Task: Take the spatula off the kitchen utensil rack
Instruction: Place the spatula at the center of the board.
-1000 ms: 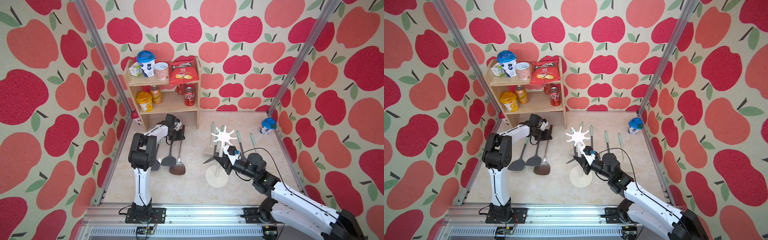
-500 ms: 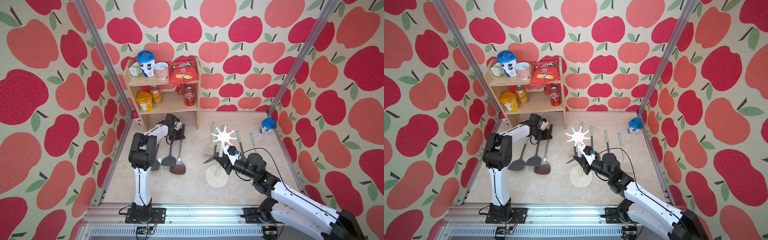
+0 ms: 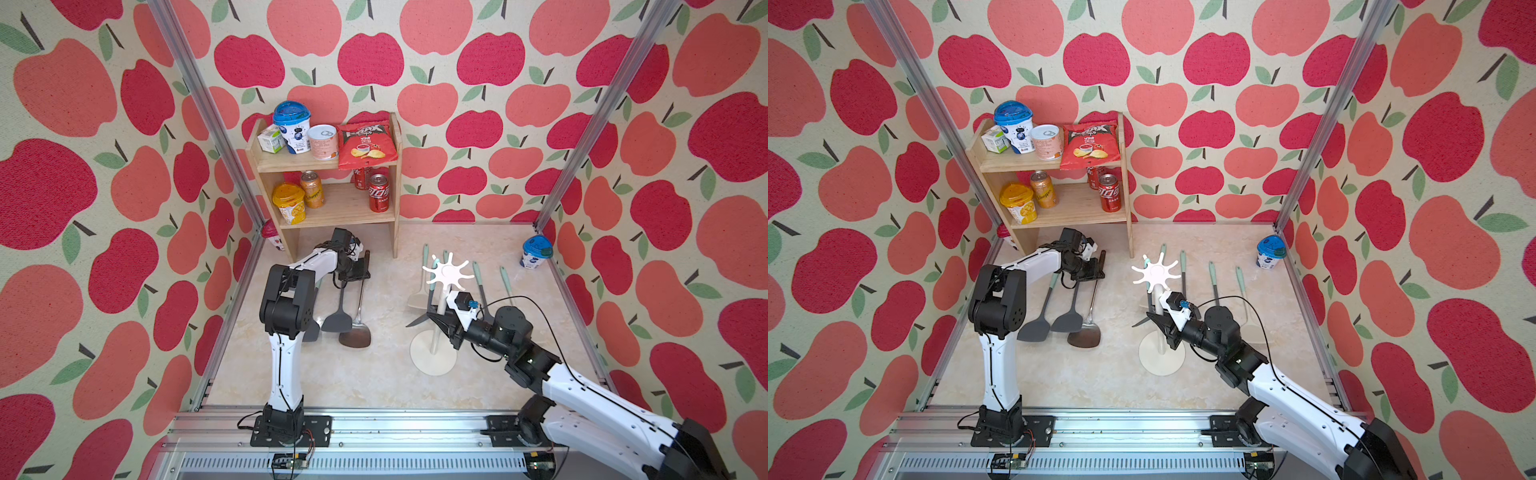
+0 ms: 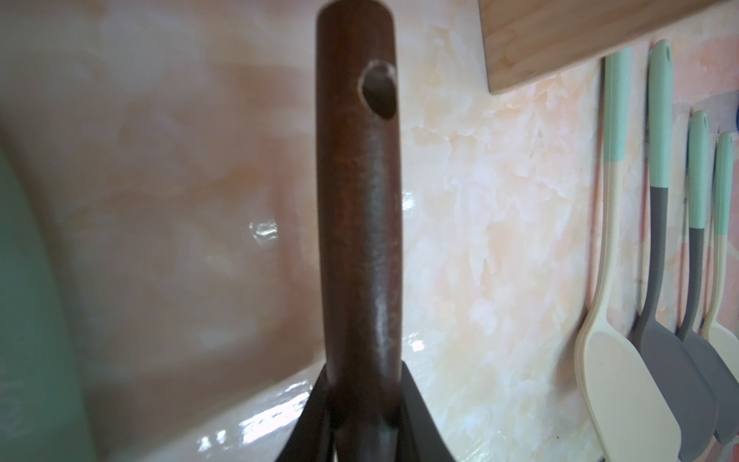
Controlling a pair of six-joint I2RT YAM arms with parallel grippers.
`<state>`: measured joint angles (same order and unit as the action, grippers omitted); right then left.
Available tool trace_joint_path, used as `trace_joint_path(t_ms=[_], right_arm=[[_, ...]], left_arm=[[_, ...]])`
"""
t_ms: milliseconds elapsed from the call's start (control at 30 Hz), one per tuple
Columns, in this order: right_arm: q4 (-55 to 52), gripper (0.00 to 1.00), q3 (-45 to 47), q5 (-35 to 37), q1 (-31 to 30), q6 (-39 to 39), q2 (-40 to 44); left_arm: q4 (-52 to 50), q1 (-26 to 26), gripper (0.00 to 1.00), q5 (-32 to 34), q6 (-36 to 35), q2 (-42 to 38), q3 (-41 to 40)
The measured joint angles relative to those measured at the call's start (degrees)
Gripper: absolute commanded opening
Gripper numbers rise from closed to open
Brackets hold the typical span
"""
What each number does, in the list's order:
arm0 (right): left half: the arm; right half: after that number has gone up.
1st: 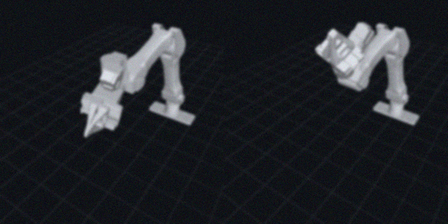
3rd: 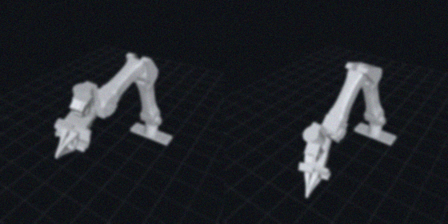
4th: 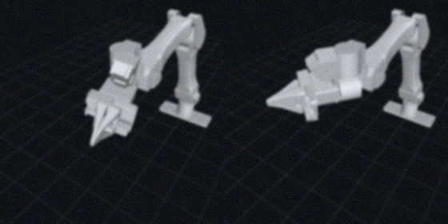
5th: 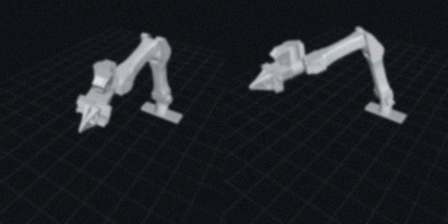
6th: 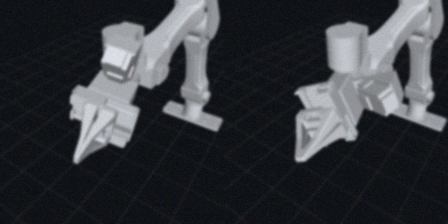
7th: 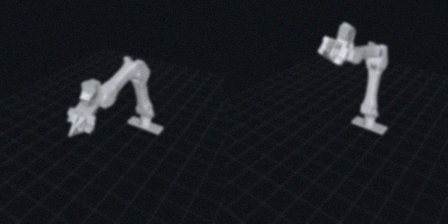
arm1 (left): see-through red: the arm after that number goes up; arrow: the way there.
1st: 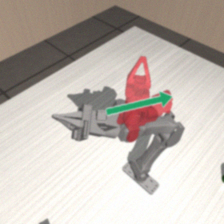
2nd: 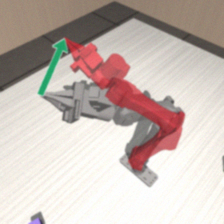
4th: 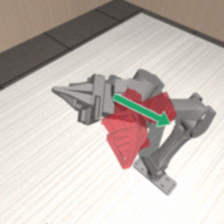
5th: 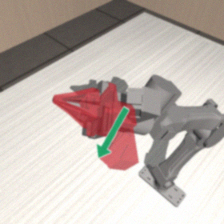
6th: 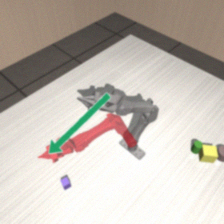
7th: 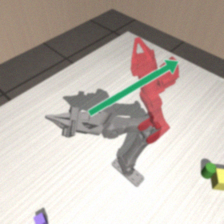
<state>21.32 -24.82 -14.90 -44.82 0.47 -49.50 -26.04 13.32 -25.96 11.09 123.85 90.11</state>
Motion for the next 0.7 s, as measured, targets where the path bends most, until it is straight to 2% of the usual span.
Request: trace_joint_path(t_ms=[67, 333, 467, 700], right_arm=[[0.02, 0.00, 0.00, 0.00, 0.00, 0.00, 0.00], [0.02, 0.00, 0.00, -0.02, 0.00, 0.00, 0.00], [0.02, 0.00, 0.00, -0.02, 0.00, 0.00, 0.00], [-0.02, 0.00, 0.00, 0.00, 0.00, 0.04, 0.07]], left_arm=[[-0.44, 0.02, 0.36, 0.46, -0.11, -0.48, -0.02], [0.28, 0.04, 0.46, 1.62, -0.68, -8.85, -3.37], [6.91, 0.07, 0.49, -0.07, -0.72, -18.21, -12.20], [23.50, 0.68, 0.55, -9.03, -2.78, -34.69, -28.94]])
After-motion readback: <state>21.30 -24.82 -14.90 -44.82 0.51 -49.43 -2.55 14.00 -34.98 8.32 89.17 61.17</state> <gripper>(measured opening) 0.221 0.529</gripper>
